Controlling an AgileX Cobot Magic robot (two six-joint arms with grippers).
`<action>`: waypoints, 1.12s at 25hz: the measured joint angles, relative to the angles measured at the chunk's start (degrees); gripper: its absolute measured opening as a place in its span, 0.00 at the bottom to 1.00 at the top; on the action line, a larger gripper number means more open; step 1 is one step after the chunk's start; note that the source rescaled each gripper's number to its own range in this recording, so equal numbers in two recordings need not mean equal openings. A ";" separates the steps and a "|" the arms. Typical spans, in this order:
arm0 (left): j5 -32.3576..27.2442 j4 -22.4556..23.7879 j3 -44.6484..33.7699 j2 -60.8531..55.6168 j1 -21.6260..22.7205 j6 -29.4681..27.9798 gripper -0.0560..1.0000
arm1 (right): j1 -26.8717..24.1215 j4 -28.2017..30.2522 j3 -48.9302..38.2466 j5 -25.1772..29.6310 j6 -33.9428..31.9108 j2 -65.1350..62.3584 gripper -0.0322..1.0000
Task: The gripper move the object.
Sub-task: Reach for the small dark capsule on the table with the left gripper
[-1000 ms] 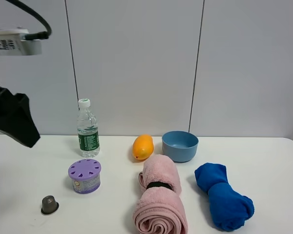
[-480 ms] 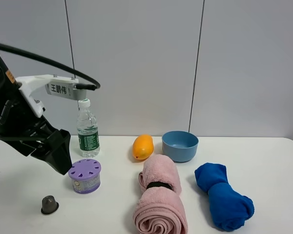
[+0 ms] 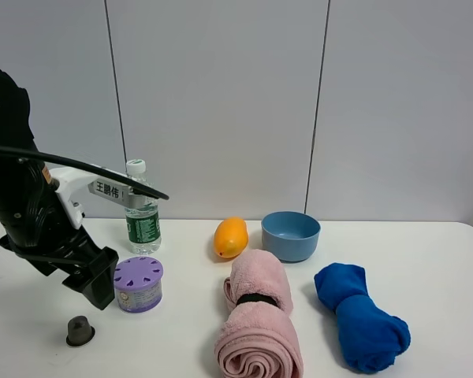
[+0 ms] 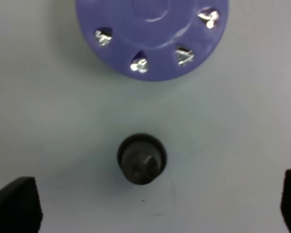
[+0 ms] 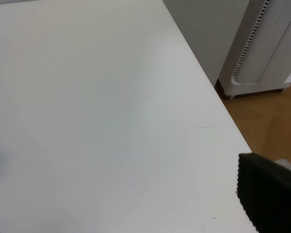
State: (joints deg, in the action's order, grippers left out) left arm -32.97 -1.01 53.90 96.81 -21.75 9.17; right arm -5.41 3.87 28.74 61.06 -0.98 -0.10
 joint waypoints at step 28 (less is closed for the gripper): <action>7.85 -0.43 -4.72 3.35 3.77 -0.05 1.00 | 0.00 0.00 0.00 0.00 0.00 0.00 1.00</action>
State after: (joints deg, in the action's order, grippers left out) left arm -25.12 -1.44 49.18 100.17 -17.98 9.12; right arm -5.41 3.87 28.74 61.06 -0.98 -0.10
